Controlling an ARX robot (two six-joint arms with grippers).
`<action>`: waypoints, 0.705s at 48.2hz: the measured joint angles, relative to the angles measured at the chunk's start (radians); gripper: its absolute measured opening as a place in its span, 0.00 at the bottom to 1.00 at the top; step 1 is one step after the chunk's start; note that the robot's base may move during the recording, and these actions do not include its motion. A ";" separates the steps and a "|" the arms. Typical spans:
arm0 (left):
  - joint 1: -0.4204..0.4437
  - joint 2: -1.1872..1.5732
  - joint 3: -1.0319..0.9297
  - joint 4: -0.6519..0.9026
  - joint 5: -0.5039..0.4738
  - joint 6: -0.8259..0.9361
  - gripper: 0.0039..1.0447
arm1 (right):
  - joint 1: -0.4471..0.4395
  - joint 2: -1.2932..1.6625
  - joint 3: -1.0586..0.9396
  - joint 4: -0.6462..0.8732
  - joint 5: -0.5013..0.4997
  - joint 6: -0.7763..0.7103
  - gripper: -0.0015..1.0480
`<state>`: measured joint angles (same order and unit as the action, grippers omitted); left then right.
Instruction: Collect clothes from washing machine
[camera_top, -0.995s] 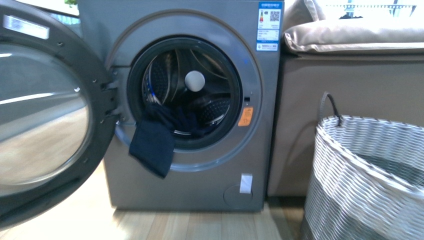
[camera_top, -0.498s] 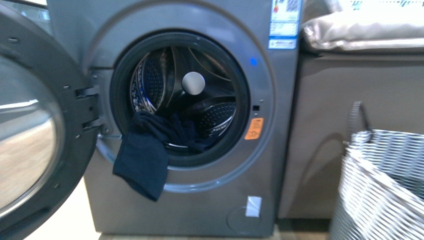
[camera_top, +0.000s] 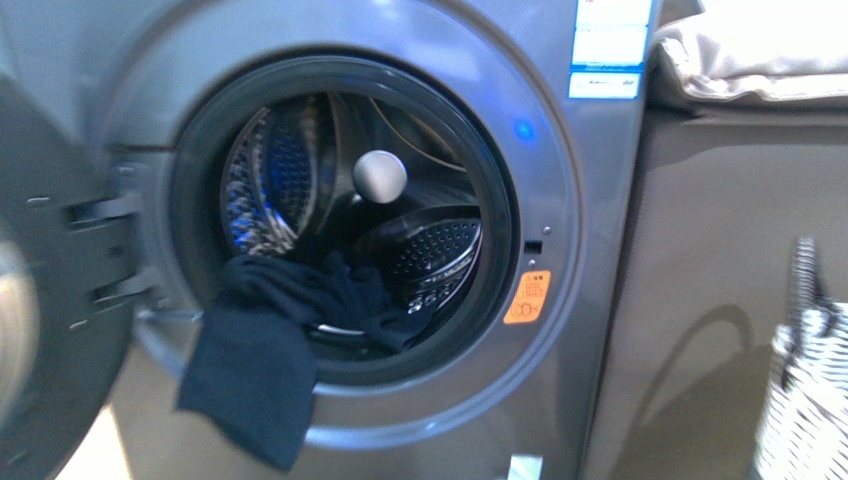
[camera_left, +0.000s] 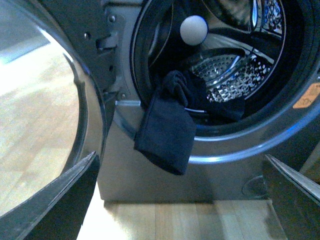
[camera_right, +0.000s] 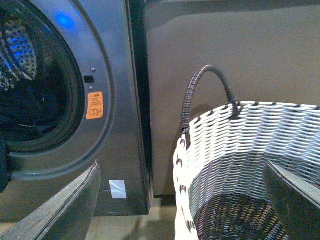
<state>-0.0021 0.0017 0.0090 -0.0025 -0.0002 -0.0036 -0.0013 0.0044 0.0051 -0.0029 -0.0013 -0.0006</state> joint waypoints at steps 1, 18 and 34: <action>0.000 0.000 0.000 0.000 0.000 0.000 0.94 | 0.000 0.000 0.000 0.000 0.003 0.000 0.93; 0.000 0.000 0.000 0.001 0.000 0.000 0.94 | 0.001 0.000 0.000 0.000 0.003 0.000 0.93; -0.145 0.243 0.098 0.172 -0.188 -0.213 0.94 | 0.001 0.000 0.000 0.000 0.000 0.000 0.93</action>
<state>-0.1467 0.2447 0.1074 0.1699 -0.1879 -0.2169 -0.0006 0.0044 0.0051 -0.0025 -0.0010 -0.0002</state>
